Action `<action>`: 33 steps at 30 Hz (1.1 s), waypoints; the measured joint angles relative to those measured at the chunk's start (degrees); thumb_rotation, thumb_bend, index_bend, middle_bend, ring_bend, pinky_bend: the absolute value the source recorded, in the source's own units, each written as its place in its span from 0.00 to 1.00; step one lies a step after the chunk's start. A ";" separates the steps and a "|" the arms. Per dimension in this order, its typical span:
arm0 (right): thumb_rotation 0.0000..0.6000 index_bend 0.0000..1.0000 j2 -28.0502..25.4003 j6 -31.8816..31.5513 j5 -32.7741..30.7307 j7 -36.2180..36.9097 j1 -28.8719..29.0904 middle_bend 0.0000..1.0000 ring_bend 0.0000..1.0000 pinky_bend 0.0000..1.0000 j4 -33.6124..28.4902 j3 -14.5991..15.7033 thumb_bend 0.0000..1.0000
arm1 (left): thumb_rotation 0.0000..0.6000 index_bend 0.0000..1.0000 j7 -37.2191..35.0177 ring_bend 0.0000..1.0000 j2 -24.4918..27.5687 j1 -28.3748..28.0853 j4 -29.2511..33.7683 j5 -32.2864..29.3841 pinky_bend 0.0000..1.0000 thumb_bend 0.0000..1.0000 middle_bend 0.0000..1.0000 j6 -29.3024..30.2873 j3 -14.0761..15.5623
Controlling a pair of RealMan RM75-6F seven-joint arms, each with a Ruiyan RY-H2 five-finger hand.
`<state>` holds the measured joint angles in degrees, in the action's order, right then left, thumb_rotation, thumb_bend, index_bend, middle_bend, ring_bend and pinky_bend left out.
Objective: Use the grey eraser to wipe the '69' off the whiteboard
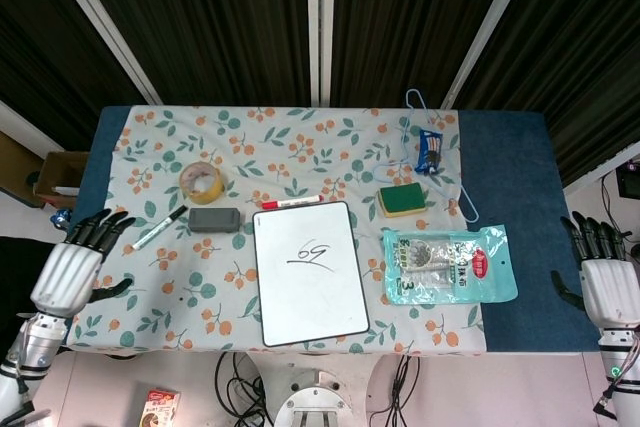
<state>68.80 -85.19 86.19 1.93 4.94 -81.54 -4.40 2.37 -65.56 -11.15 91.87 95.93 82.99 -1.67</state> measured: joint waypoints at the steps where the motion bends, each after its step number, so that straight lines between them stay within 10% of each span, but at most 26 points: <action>1: 1.00 0.00 0.07 0.01 -0.06 0.07 -0.03 0.00 0.00 0.00 0.12 0.02 0.26 | 1.00 0.14 0.26 0.10 -0.24 -0.87 0.45 -0.11 0.20 0.00 0.12 -1.30 -0.25; 33: 1.00 0.00 -1.09 -1.54 -1.70 5.33 -2.28 0.00 0.00 0.00 3.38 -0.35 0.27 | 1.00 0.24 13.06 0.20 -21.69 -24.82 -10.93 -26.76 0.30 0.10 0.24 -32.02 -9.29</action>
<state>67.71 -86.73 84.49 7.26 2.66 -78.16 -4.74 15.43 -87.26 -35.97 80.94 69.17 50.97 -10.96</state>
